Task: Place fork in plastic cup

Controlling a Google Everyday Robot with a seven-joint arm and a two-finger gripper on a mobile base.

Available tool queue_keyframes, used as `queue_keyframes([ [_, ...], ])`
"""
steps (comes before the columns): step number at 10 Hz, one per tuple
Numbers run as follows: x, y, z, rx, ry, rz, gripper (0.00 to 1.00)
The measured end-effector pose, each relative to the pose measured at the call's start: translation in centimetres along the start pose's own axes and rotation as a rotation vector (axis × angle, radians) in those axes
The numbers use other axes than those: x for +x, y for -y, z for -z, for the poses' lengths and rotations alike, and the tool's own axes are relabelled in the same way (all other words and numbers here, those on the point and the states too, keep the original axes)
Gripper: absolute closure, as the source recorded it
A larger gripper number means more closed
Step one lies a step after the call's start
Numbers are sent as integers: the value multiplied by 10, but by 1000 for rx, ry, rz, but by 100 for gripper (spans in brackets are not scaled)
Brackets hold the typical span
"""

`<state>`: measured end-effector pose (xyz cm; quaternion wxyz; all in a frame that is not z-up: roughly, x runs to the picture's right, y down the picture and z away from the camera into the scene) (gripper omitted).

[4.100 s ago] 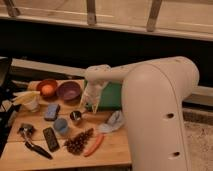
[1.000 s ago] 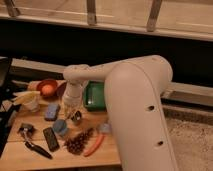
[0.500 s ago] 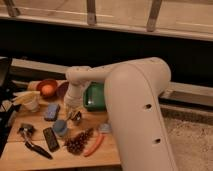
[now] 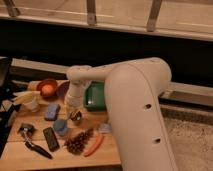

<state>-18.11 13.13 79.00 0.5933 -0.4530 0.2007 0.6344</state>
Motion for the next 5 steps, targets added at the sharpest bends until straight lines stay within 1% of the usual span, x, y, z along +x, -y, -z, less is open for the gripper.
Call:
queue_keyframes([
  [2,-1,-2,6,-1,17,-1,20],
  [5,-1,-3,7,-3,18,-2,20],
])
